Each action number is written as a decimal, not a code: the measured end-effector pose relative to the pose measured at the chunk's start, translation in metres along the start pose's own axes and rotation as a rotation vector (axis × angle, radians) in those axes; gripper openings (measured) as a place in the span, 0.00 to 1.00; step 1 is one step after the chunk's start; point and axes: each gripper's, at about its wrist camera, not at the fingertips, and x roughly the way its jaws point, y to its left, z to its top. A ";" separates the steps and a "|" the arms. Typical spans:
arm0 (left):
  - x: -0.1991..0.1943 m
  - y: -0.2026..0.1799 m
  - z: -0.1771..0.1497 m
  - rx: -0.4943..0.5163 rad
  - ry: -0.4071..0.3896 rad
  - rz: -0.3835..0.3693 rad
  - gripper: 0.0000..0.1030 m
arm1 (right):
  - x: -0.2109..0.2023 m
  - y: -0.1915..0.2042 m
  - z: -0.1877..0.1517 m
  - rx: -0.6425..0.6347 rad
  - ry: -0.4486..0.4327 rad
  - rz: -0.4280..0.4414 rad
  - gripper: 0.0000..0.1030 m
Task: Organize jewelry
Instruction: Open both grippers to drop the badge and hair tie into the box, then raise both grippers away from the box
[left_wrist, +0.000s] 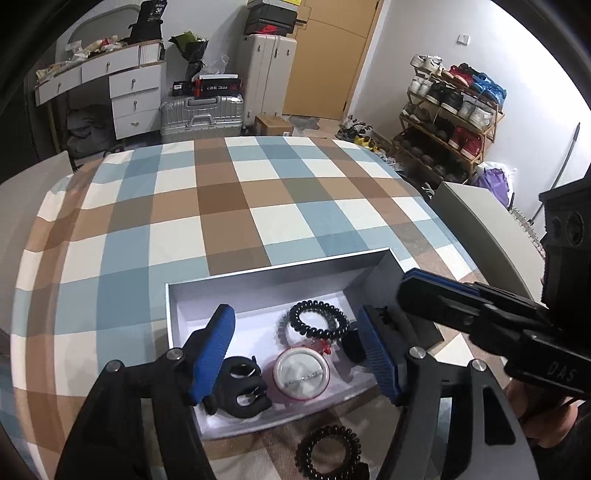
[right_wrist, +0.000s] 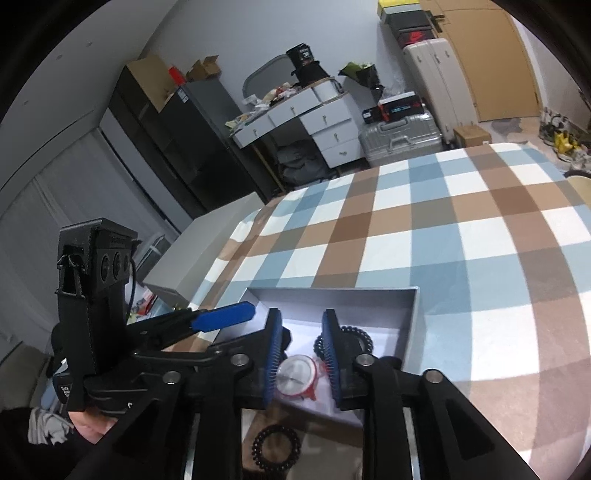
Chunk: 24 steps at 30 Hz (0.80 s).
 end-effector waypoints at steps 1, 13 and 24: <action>-0.004 -0.002 -0.001 0.004 -0.005 0.004 0.62 | -0.004 0.000 -0.001 0.004 -0.004 -0.006 0.25; -0.044 -0.013 -0.012 -0.015 -0.081 0.116 0.63 | -0.072 0.026 -0.017 -0.040 -0.154 -0.038 0.63; -0.081 -0.025 -0.042 -0.034 -0.229 0.172 0.83 | -0.106 0.038 -0.050 -0.082 -0.232 -0.105 0.92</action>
